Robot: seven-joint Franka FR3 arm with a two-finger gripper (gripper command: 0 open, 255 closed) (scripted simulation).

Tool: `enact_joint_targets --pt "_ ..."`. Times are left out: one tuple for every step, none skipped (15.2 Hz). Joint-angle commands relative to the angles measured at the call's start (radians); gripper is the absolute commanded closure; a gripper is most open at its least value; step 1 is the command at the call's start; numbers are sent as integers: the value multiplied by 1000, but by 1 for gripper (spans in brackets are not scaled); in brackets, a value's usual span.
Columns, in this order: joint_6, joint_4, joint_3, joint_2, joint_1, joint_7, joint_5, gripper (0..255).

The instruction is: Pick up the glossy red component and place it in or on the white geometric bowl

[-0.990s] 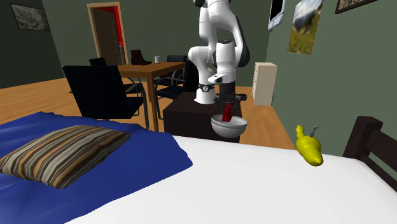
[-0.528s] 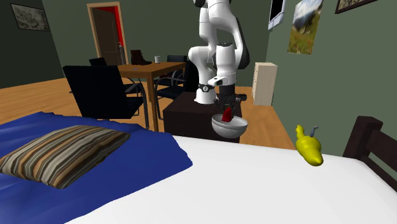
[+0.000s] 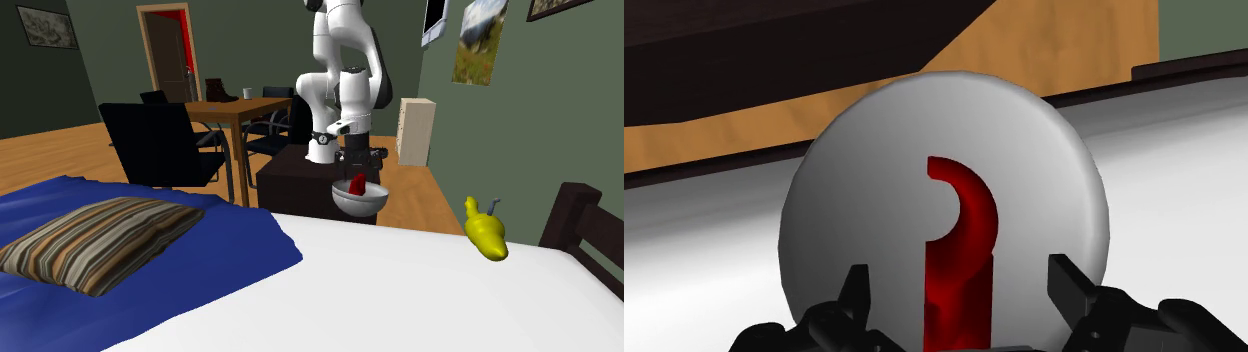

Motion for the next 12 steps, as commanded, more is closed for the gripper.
enact_joint_targets --pt "-40 -4 -3 -43 -2 6 -8 0" --pt "-80 -5 -6 -85 -4 12 -15 0" --pt "-121 -5 -9 -125 -7 16 -22 0" --pt "-153 -4 -11 -156 -9 20 -27 0" --pt "-153 -4 -11 -156 -9 20 -27 0" --pt "-153 -4 -11 -156 -9 20 -27 0" --pt "-153 -4 -11 -156 -9 20 -27 0" --pt "-153 -4 -11 -156 -9 20 -27 0" --pt "-153 -4 -11 -156 -9 20 -27 0" --pt "-153 -4 -11 -156 -9 20 -27 0" --pt "-153 -4 -11 -156 -9 20 -27 0" --pt "-153 -4 -11 -156 -9 20 -27 0"
